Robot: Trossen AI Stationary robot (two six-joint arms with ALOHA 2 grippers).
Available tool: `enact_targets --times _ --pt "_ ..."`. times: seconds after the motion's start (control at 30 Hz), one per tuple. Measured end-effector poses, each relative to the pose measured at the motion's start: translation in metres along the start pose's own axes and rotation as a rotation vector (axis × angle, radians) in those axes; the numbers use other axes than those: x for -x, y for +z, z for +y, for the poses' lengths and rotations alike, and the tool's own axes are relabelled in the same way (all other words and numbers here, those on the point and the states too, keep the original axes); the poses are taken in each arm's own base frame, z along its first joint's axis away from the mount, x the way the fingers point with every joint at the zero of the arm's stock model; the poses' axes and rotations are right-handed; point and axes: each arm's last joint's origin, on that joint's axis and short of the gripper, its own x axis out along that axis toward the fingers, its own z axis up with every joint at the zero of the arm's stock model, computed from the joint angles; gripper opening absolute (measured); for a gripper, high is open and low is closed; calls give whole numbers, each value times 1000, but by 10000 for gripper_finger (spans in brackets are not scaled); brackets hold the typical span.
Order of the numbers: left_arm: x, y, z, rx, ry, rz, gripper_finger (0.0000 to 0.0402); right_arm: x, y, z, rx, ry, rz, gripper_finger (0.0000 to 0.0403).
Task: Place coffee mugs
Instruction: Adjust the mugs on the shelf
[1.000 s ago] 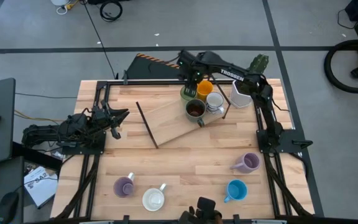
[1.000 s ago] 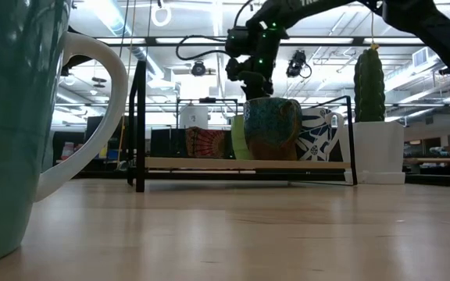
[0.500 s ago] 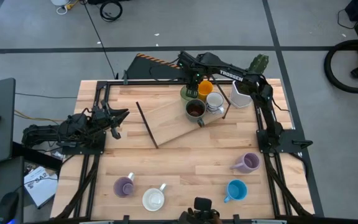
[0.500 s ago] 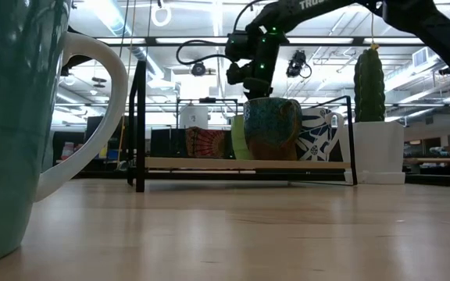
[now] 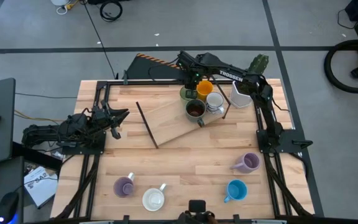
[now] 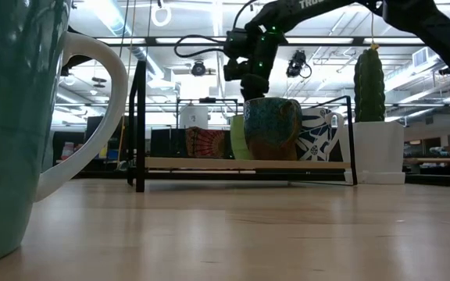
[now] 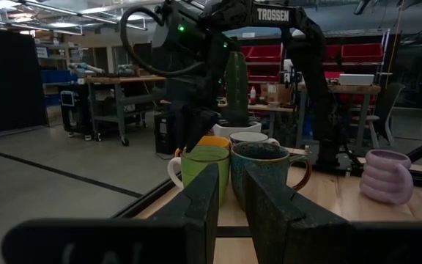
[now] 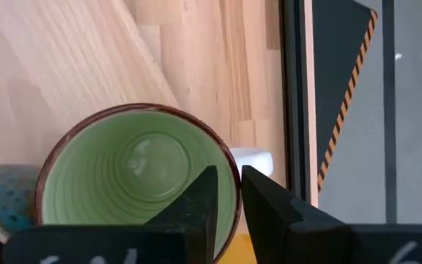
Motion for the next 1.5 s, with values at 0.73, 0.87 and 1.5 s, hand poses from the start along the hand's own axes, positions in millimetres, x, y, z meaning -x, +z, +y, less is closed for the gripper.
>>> enact_targets --times 0.73,0.87,1.5 --pt "0 0 0 -1 0 1 68 2 3 7 -41 -69 32 68" --pt "0 0 0 -1 0 1 68 2 2 7 -61 -65 42 73" --pt "0 0 0 -1 0 1 68 0 6 10 24 26 -29 75"
